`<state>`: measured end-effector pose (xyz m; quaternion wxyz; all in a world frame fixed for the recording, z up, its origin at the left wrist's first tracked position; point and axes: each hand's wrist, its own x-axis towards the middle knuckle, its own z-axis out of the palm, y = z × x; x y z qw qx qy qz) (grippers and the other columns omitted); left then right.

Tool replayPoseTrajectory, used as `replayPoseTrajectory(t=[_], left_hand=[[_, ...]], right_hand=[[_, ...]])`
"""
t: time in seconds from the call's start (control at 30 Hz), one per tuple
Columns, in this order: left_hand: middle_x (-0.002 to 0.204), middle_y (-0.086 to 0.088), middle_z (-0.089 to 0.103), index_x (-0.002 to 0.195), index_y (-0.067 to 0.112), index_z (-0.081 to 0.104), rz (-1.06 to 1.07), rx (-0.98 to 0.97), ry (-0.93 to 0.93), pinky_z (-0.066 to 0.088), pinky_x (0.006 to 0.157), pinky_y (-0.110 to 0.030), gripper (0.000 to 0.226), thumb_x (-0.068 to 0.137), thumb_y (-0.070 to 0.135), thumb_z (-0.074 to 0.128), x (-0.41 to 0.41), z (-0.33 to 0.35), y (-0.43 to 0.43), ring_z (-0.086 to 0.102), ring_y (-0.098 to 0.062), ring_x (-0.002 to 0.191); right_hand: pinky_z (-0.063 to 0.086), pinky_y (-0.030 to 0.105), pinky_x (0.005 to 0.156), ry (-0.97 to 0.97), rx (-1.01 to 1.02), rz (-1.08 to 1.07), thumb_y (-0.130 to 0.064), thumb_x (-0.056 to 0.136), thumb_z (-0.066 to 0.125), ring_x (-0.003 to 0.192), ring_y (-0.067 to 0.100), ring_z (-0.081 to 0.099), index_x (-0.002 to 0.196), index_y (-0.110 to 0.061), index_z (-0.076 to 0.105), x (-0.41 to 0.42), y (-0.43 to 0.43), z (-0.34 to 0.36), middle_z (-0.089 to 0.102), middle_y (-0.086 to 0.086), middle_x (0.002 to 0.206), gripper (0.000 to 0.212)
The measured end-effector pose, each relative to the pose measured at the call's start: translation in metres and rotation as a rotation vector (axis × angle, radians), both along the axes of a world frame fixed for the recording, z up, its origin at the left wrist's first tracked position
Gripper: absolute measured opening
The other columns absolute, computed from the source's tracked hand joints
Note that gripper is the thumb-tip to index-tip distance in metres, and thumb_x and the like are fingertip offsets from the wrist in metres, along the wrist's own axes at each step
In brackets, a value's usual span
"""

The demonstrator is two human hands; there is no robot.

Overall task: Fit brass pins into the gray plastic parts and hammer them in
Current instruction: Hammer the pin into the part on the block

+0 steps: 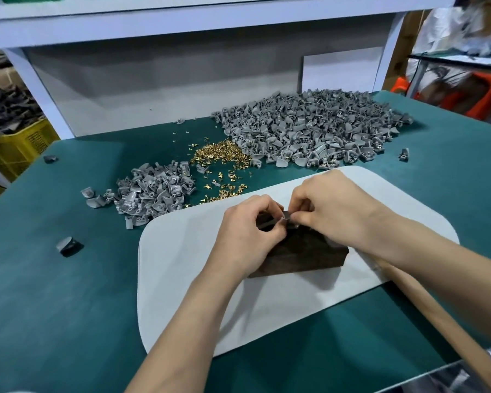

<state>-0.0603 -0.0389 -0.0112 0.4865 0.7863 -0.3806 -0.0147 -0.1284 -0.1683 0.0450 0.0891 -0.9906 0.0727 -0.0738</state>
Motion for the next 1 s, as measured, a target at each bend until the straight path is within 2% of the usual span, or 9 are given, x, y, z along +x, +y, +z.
replayPoseTrajectory(t=[0.17, 0.27, 0.43, 0.6, 0.77, 0.83, 0.9, 1.0], left_hand=[[0.089, 0.003, 0.070, 0.075, 0.012, 0.064, -0.004, -0.009, 0.038, 0.052, 0.083, -0.036, 0.010, 0.075, 0.004, 0.069, 0.000, 0.000, 0.000, 0.063, -0.016, 0.086], [0.089, 0.002, 0.070, 0.074, 0.012, 0.064, 0.001, -0.009, 0.040, 0.052, 0.082, -0.038, 0.010, 0.075, 0.003, 0.068, -0.001, 0.000, 0.000, 0.064, -0.018, 0.085], [0.087, 0.005, 0.070, 0.075, 0.013, 0.064, 0.006, -0.001, 0.032, 0.052, 0.079, -0.035, 0.010, 0.076, 0.004, 0.068, -0.001, 0.000, 0.001, 0.063, -0.015, 0.083], [0.086, 0.005, 0.071, 0.076, 0.014, 0.064, 0.010, 0.005, 0.023, 0.051, 0.077, -0.032, 0.009, 0.076, 0.006, 0.069, -0.001, 0.000, 0.001, 0.063, -0.014, 0.082], [0.085, 0.007, 0.071, 0.075, 0.015, 0.065, 0.019, 0.013, 0.022, 0.051, 0.076, -0.029, 0.009, 0.076, 0.006, 0.069, -0.001, 0.000, 0.001, 0.063, -0.012, 0.081], [0.082, 0.007, 0.070, 0.073, 0.017, 0.064, 0.027, 0.017, 0.017, 0.050, 0.074, -0.027, 0.011, 0.076, 0.007, 0.069, 0.000, -0.001, 0.001, 0.062, -0.012, 0.079], [0.074, 0.010, 0.067, 0.070, 0.022, 0.061, 0.039, 0.024, 0.007, 0.047, 0.068, -0.022, 0.017, 0.076, 0.008, 0.070, 0.000, -0.001, 0.000, 0.059, -0.007, 0.073], [0.062, 0.018, 0.058, 0.063, 0.029, 0.054, 0.041, 0.025, 0.003, 0.037, 0.058, -0.009, 0.030, 0.075, 0.007, 0.070, -0.002, 0.001, 0.001, 0.053, 0.004, 0.063]], right_hand=[[0.042, 0.025, 0.071, 0.025, -0.092, -0.037, -0.018, 0.086, 0.057, 0.094, 0.026, 0.061, 0.094, -0.020, 0.071, 0.003, 0.009, 0.004, 0.070, 0.005, 0.093, 0.016], [0.042, 0.027, 0.070, 0.054, -0.125, -0.063, -0.016, 0.087, 0.055, 0.096, 0.030, 0.061, 0.098, -0.016, 0.068, 0.006, 0.014, 0.006, 0.067, 0.009, 0.097, 0.017], [0.042, 0.028, 0.070, 0.077, -0.141, -0.088, -0.013, 0.087, 0.054, 0.096, 0.032, 0.060, 0.097, -0.013, 0.065, 0.005, 0.018, 0.009, 0.064, 0.012, 0.097, 0.015], [0.037, 0.026, 0.065, 0.079, -0.183, -0.099, -0.014, 0.088, 0.052, 0.092, 0.032, 0.059, 0.099, -0.013, 0.063, 0.003, 0.022, 0.008, 0.049, 0.007, 0.083, 0.016], [0.038, 0.028, 0.069, 0.075, -0.186, -0.090, -0.012, 0.087, 0.051, 0.096, 0.033, 0.059, 0.094, -0.015, 0.061, 0.002, 0.024, 0.006, 0.053, 0.008, 0.089, 0.013], [0.038, 0.029, 0.068, 0.070, -0.183, -0.070, -0.010, 0.087, 0.050, 0.096, 0.034, 0.058, 0.085, -0.018, 0.053, 0.001, 0.026, 0.005, 0.047, 0.007, 0.085, 0.009], [0.039, 0.031, 0.068, 0.064, -0.179, -0.050, -0.007, 0.086, 0.049, 0.095, 0.035, 0.058, 0.079, -0.020, 0.045, 0.001, 0.027, 0.004, 0.043, 0.006, 0.082, 0.015], [0.040, 0.032, 0.066, 0.053, -0.221, -0.032, -0.004, 0.085, 0.048, 0.092, 0.036, 0.058, 0.076, -0.020, 0.040, 0.002, 0.029, 0.003, 0.035, 0.005, 0.074, 0.020]])
